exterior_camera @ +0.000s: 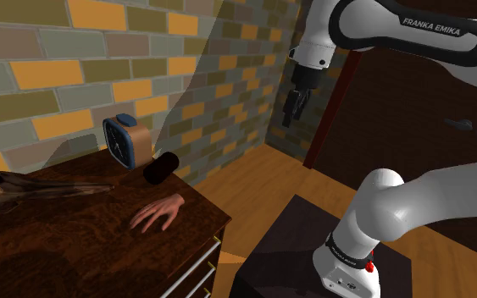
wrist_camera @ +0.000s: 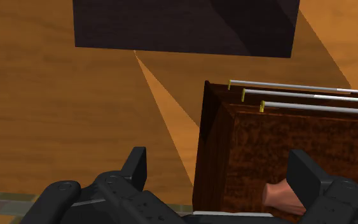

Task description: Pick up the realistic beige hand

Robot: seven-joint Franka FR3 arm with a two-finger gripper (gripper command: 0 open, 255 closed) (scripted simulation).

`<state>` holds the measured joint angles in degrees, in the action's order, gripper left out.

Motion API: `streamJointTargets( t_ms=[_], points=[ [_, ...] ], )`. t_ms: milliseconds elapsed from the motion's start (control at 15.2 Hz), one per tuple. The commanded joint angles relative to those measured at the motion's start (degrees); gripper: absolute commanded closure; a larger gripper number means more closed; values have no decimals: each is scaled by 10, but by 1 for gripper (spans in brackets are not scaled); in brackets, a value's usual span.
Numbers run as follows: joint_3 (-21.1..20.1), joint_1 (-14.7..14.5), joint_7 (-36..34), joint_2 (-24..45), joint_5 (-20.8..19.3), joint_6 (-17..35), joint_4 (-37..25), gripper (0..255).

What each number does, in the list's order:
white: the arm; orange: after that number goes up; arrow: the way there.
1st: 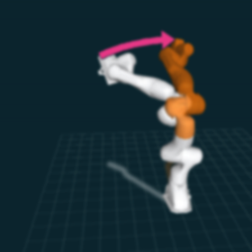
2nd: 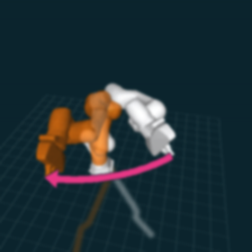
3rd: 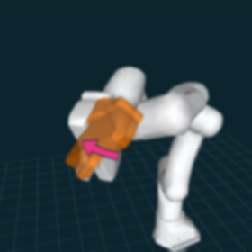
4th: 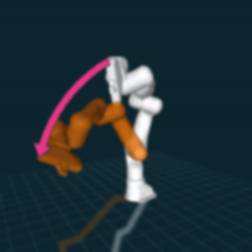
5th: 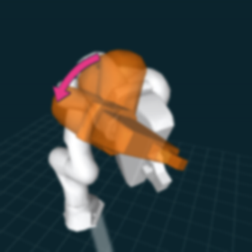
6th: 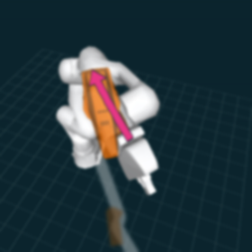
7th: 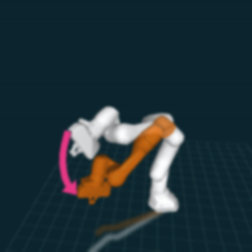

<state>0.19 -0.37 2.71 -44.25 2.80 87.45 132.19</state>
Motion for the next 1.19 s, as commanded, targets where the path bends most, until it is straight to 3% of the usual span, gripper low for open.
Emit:
streamJointTargets(
  t_ms=[0,1122],
  points=[
    [0,0,0,0,0,0,0,0],
    [-56,-98,199,242,-66,344,27,0]
  ],
)
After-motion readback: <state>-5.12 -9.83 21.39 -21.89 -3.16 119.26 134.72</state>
